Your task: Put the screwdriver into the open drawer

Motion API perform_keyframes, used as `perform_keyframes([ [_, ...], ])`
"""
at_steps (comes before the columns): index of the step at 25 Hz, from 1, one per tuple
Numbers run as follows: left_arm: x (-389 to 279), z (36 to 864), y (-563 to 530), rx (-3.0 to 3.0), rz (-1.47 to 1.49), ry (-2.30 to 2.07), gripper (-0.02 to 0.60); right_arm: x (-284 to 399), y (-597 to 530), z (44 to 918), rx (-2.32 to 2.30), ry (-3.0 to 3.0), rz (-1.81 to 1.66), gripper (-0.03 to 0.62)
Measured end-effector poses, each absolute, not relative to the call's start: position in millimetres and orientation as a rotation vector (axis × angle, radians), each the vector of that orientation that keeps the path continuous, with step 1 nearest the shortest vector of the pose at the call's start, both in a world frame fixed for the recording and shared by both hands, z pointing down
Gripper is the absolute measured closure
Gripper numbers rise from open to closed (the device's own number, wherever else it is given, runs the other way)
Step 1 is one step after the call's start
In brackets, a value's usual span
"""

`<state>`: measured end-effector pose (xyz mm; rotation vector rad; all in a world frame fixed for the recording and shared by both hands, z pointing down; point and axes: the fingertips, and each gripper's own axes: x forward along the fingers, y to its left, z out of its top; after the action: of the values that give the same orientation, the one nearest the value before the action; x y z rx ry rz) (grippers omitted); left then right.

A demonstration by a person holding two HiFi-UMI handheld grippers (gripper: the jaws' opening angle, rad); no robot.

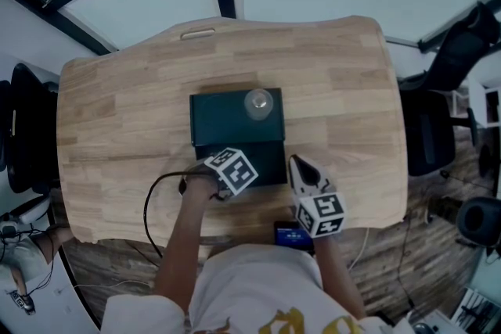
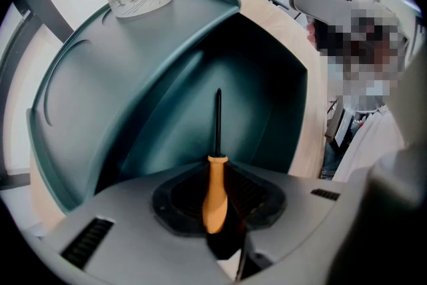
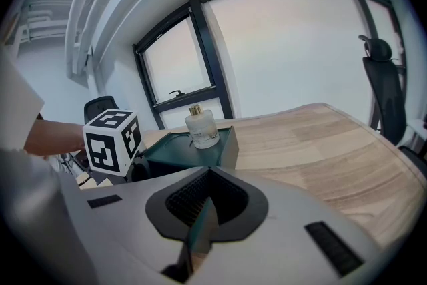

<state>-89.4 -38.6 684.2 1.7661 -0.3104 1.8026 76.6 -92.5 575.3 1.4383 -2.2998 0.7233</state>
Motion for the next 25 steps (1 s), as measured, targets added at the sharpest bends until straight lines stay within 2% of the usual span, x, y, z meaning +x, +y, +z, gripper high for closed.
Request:
perform_keyframes([
  [25, -88.1, 681.7, -35.4, 1.805, 1.778, -0.323, 0.494, 79.2, -90.7, 572.3, 1.455, -2.301, 0.725, 0.599],
])
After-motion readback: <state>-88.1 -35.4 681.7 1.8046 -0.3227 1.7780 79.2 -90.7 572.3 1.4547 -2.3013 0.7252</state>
